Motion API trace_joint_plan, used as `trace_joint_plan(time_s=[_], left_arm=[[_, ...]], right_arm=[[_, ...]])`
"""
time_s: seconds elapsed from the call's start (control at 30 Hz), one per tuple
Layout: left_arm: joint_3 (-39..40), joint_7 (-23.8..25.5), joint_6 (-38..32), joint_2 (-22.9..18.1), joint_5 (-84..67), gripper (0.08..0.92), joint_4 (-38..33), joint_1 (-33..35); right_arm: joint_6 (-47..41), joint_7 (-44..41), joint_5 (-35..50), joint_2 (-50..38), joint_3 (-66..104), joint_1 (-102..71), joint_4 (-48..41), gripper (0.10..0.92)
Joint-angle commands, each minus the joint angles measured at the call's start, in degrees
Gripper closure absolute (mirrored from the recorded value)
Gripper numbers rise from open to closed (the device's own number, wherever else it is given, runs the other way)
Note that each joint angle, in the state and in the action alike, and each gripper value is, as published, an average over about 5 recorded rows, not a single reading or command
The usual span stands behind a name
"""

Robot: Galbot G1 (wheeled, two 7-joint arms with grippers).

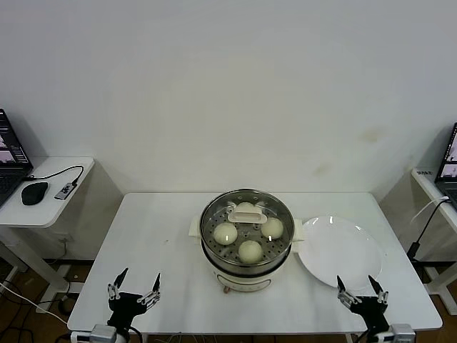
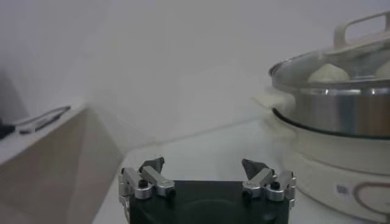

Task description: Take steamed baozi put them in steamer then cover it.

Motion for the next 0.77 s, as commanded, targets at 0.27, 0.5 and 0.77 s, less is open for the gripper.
trace_joint_plan(time_s=[0.27, 0.5, 0.77], left_arm=[[-1.32, 0.02, -0.29, 0.01, -3.15, 0.177, -2.93, 5.69], [-1.59, 0.29, -0.39, 0.07, -3.6, 0.177, -4.3, 6.76], [-1.2, 0.41, -0.86, -0.07, -3.44, 0.177, -4.64, 6.55]], right_arm=[[1.87, -0.5, -3.31, 0.9, 0.86, -1.49, 2.06, 0.203], [1.01, -0.84, -3.3, 0.63, 0.79, -1.4, 3.07, 0.203], [0.86, -1.54, -3.58, 0.37, 0.85, -2.32, 3.5, 0.203]])
